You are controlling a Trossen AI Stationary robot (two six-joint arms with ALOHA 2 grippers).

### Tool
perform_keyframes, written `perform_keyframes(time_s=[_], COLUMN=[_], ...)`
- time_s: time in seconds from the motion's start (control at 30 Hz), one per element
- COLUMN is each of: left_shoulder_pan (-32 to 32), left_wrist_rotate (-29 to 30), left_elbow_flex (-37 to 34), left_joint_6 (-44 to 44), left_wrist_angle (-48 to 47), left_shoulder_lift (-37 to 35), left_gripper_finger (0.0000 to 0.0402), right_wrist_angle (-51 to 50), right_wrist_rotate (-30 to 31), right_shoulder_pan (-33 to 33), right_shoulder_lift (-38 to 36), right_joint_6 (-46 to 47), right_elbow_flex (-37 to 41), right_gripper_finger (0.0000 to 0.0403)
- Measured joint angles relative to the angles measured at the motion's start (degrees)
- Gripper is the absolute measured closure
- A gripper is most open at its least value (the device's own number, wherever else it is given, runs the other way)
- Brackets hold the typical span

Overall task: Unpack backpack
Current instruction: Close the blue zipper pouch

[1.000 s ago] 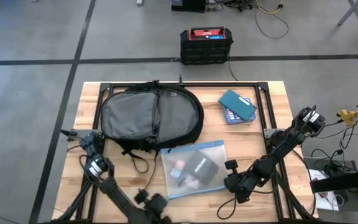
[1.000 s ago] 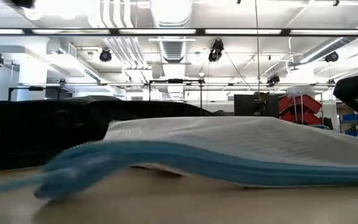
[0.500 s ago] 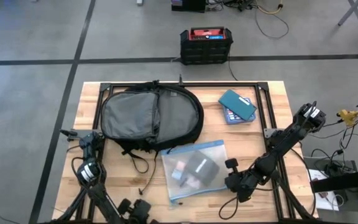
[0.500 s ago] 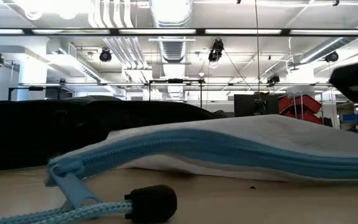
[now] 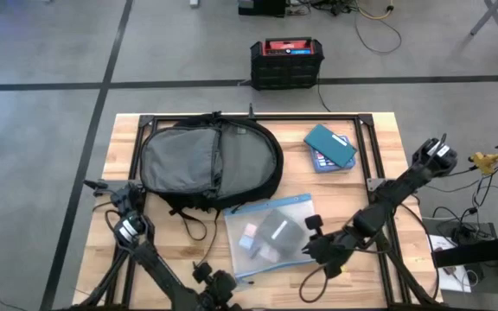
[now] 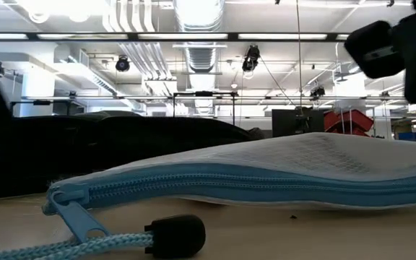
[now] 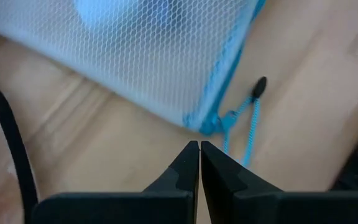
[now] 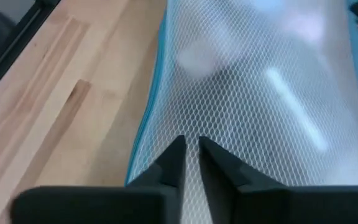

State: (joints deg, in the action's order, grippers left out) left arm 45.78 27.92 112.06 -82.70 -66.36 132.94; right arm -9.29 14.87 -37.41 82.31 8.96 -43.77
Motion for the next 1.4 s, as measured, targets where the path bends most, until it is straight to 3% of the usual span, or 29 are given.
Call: perform_keyframes(time_s=[0.2,0.3,0.5,0.7,1.0,1.17,1.4], left_shoulder_pan=[-4.6,-5.9,-7.0,-6.7,-2.3,-0.7,-1.2], left_wrist_rotate=[-5.4,-6.5,-6.8,-7.0,13.4,21.9,23.7], left_elbow_flex=[-2.9,-7.1,-18.5,-32.2,-48.7,-51.5,-50.6], left_joint_6=[11.1,14.8,19.3,19.3,22.7,24.6,24.6], left_wrist_angle=[5.1,10.5,24.2,35.8,45.8,48.6,51.2], left_shoulder_lift=[-0.8,-2.6,-8.2,-15.6,-26.5,-28.9,-28.8], left_gripper_finger=[0.0402,0.0402,0.0402,0.0402,0.0402,0.0402,0.0402], right_wrist_angle=[5.4,5.8,11.9,18.2,21.9,21.8,16.6], right_wrist_rotate=[-0.4,-3.6,-9.1,-6.8,-7.0,-7.0,-6.8], right_shoulder_pan=[4.9,7.5,9.6,11.7,15.7,15.8,16.1], right_shoulder_lift=[0.7,1.3,7.4,15.0,21.2,20.4,13.5], right_joint_6=[-4.9,-5.4,-6.0,-7.3,-7.1,-7.5,-8.2], right_elbow_flex=[-0.1,-0.1,-0.1,-0.7,-1.1,-1.1,-2.4], right_gripper_finger=[0.0193,0.0137,0.0071,0.0066,0.0101,0.0113,0.0089])
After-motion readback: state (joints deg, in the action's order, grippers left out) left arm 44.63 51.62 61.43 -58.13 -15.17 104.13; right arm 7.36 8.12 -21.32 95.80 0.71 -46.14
